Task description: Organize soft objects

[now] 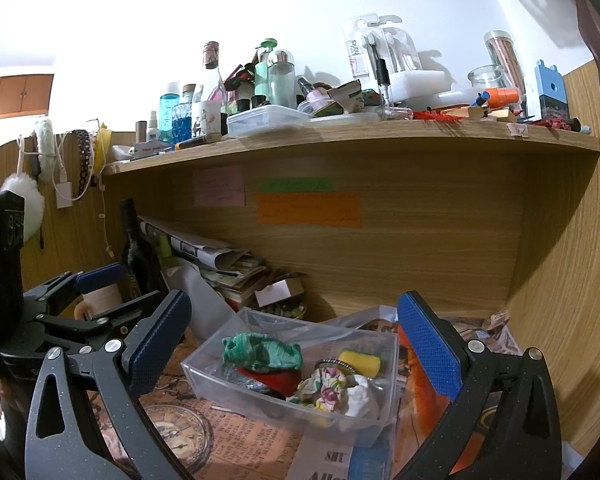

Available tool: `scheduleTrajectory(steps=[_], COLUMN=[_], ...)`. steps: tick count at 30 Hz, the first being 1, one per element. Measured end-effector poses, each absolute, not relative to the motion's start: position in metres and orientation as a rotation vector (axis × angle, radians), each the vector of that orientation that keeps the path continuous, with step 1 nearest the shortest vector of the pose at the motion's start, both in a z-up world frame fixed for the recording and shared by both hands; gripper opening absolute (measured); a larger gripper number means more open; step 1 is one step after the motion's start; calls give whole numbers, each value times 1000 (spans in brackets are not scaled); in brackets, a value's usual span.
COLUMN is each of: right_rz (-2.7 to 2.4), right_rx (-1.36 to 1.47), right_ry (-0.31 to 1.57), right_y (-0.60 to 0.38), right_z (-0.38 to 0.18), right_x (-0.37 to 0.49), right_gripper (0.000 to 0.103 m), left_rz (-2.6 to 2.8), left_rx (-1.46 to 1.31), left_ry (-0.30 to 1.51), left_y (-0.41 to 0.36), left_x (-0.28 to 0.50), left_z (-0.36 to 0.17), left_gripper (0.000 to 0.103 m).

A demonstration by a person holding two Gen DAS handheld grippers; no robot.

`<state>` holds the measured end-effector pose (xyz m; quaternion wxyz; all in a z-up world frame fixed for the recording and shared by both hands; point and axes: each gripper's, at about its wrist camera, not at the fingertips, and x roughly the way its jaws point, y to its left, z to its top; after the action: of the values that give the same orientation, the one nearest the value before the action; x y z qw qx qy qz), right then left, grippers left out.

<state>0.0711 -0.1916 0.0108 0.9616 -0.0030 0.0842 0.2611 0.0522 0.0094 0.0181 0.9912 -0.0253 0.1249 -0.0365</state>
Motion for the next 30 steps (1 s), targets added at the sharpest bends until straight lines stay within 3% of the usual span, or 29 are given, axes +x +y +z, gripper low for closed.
scheduleTrajectory(steps=[30], right_rz=[529], right_rx=[-12], right_ry=[192], right_y=[-187], right_z=[7], right_x=[74], right_gripper=[103], left_rz=[-99], left_rx=[-41], left_ry=[259], left_y=[18], left_x=[58], left_z=[13], left_gripper=[103])
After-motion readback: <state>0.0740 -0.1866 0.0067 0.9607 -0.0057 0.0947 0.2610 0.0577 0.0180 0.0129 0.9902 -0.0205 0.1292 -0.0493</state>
